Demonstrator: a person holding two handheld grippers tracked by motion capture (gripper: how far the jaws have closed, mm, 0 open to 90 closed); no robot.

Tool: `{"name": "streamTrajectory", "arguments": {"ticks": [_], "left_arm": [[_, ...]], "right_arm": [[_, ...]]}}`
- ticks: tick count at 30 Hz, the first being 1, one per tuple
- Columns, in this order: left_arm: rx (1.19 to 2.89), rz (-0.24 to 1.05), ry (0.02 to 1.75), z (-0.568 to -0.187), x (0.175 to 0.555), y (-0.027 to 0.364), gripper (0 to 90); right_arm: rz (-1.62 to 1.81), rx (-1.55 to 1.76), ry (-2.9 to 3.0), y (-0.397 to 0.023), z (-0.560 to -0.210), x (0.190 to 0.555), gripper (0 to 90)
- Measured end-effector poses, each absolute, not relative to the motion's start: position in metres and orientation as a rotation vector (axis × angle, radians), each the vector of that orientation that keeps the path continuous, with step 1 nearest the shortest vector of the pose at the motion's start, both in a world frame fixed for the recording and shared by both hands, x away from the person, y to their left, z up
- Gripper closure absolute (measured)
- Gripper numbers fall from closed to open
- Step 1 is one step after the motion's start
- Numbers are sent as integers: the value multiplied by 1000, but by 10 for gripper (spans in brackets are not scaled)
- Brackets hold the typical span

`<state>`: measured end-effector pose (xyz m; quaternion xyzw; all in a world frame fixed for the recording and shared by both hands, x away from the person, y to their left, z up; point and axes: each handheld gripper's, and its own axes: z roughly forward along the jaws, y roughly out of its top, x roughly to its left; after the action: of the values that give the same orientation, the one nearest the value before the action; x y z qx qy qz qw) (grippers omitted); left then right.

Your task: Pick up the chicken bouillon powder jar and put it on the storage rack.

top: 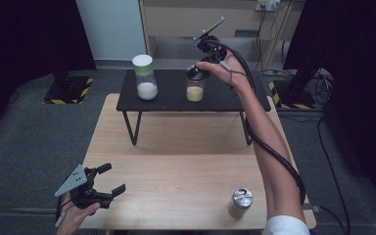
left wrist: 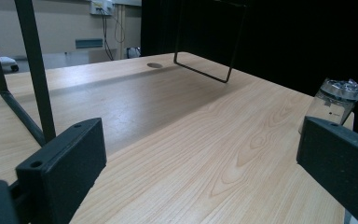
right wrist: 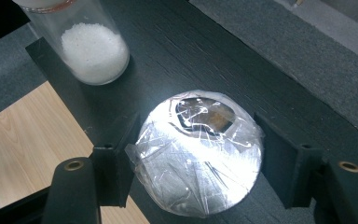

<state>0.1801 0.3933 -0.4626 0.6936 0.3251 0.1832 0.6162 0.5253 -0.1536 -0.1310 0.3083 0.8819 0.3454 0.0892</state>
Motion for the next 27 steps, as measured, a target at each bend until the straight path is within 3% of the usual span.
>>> {"name": "streamTrajectory", "arguments": {"ticks": [6,9,27], "left_arm": [[1599,424,748,-462,180,393,0],[1596,423,749,-463,180,393,0],[1596,425,751,-463,180,392,0]], "right_arm": [[1063,891,2554,-153,-136,516,119],[1083,876,2529,-155,-136,513,92],[1193,774,2459,-174,-110,476,101]]}}
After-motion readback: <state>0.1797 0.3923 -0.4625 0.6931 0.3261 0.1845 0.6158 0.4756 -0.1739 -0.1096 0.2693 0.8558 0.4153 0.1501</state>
